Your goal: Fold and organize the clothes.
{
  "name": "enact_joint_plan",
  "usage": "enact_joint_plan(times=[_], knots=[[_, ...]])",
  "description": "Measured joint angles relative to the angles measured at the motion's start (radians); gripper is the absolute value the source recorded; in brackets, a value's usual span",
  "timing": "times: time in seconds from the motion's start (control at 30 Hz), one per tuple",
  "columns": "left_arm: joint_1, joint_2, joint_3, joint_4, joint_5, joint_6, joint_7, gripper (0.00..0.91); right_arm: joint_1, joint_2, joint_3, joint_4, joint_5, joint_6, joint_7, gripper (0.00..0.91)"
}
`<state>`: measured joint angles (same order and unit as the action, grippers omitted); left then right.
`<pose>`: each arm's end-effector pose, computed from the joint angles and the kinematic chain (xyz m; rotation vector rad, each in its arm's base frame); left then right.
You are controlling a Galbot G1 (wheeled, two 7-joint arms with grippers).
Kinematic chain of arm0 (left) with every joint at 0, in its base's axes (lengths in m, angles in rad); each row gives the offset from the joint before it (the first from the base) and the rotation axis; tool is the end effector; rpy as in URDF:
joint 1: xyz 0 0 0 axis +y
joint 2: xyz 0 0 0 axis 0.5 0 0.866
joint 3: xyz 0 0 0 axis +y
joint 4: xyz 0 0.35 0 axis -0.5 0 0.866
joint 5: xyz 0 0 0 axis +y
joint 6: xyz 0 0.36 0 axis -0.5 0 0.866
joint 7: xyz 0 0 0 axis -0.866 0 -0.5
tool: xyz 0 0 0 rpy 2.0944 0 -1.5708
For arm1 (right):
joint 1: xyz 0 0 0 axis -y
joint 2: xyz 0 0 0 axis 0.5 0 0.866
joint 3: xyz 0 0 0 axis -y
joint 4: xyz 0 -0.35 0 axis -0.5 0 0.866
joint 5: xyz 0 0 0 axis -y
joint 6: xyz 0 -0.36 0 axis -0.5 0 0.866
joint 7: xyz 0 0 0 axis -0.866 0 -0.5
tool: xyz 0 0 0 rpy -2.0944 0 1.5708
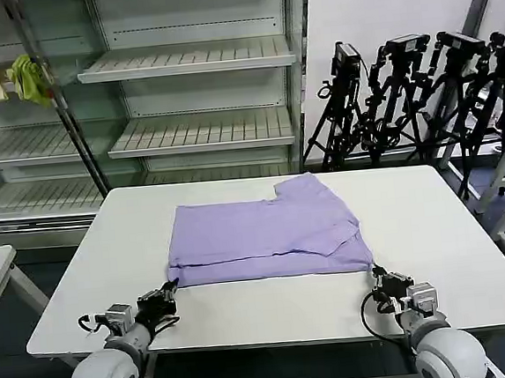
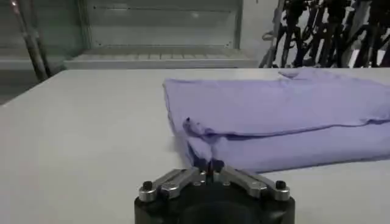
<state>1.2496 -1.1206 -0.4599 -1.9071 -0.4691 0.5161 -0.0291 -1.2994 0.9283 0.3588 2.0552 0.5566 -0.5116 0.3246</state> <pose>0.2885 0.0811 -0.2813 -0.2469 -2.6886 -0.0130 0.2601 -0.0674 -0.2501 0.1099 -2.7092 0.2293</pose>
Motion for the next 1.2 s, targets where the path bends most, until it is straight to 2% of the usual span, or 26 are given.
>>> enact_joint_plan(times=[0.7, 0.73, 0.77, 1.2], knots=[[0.050, 0.014, -0.012, -0.041, 0.021, -0.006, 0.007, 0.000, -0.079, -0.045, 0.034, 0.086, 0.009, -0.014, 0.004, 0.000], [0.050, 0.013, -0.013, -0.041, 0.021, -0.006, 0.007, 0.000, -0.080, -0.045, 0.036, 0.088, 0.009, -0.014, 0.004, 0.282], [0.050, 0.012, -0.013, -0.041, 0.021, -0.006, 0.007, 0.000, -0.082, -0.045, 0.038, 0.089, 0.008, -0.015, 0.004, 0.907], [0.045, 0.007, -0.008, -0.040, 0.022, -0.007, 0.004, 0.000, -0.027, -0.020, 0.019, 0.052, 0.006, -0.016, 0.002, 0.907]])
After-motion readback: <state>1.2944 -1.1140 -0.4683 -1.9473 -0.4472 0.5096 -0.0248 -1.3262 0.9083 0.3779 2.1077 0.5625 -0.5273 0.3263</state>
